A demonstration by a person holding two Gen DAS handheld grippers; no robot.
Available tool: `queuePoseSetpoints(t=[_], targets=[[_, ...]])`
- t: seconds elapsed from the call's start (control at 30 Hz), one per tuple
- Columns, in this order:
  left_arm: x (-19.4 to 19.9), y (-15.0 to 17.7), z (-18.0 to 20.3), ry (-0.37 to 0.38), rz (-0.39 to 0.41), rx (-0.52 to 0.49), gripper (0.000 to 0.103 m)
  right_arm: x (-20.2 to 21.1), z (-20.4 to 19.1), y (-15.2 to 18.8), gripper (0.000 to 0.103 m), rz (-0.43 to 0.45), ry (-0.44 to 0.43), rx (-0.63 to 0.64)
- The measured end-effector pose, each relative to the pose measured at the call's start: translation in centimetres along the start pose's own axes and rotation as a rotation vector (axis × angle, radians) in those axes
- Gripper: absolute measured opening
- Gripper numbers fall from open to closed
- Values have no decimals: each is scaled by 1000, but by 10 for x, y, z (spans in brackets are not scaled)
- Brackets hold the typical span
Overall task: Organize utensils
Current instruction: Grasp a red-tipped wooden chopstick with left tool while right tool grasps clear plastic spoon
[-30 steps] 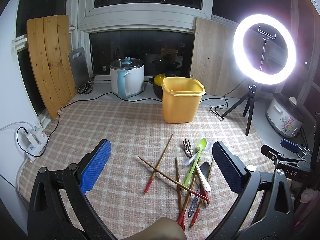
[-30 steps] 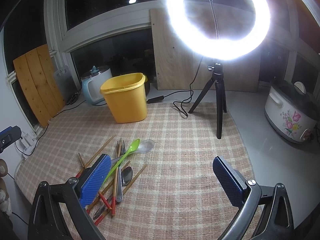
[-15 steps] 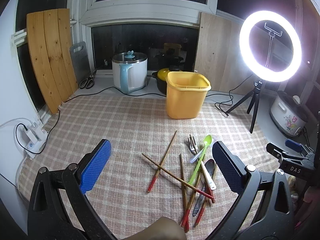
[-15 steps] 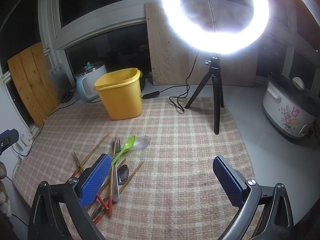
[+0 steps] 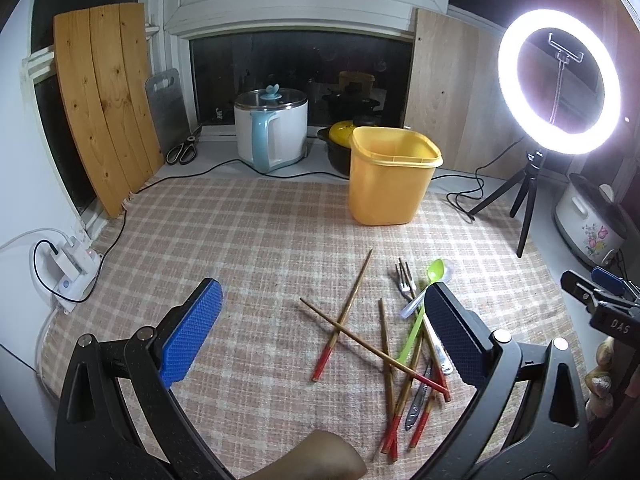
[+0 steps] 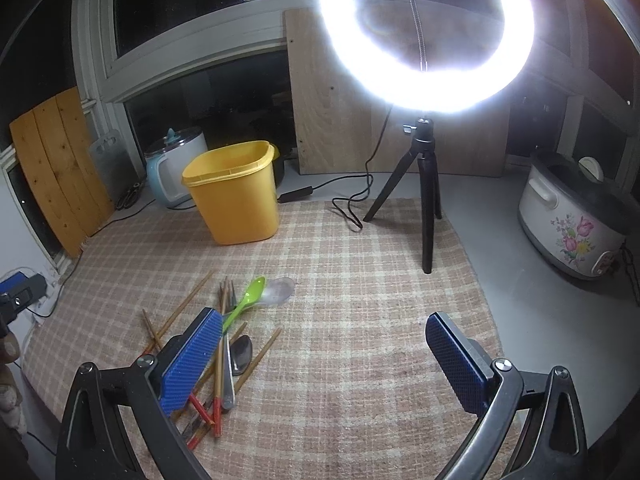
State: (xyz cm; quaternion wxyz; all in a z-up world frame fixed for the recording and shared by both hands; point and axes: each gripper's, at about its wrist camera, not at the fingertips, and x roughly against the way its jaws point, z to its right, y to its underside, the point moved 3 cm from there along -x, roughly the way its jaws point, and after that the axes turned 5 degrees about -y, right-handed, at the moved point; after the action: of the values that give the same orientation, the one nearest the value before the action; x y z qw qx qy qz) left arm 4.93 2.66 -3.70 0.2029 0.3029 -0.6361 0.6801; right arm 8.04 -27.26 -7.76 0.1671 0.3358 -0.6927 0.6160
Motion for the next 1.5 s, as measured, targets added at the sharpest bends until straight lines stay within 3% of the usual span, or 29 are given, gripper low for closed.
queuePoseSetpoints(t=[0.37, 0.5, 0.63, 0.77, 0.83, 1.0, 1.23, 1.33, 1.5], targets=[[-26, 9, -18, -2, -44, 28, 103, -9, 1, -3, 103, 1, -35, -32], [-37, 15, -27, 41, -52, 54, 102, -14, 1, -2, 103, 25, -30, -4], [-54, 17, -33, 59, -94, 52, 88, -24, 3, 1, 103, 10, -39, 17], [-70, 18, -31, 95, -144, 37, 83, -39, 6, 6, 102, -60, -90, 8], [-78, 19, -30, 117, -171, 32, 70, -47, 9, 10, 99, -93, -118, -13], [-96, 18, -22, 180, -223, 17, 59, -68, 19, 19, 95, -164, -188, -86], [-119, 18, -9, 258, -291, 6, 47, -98, 28, 21, 70, -235, -329, -217], [-128, 17, -1, 282, -315, -13, 42, -112, 24, 17, 58, -251, -371, -227], [-148, 12, 14, 297, -343, -61, 36, -137, 15, 6, 46, -290, -424, -225]])
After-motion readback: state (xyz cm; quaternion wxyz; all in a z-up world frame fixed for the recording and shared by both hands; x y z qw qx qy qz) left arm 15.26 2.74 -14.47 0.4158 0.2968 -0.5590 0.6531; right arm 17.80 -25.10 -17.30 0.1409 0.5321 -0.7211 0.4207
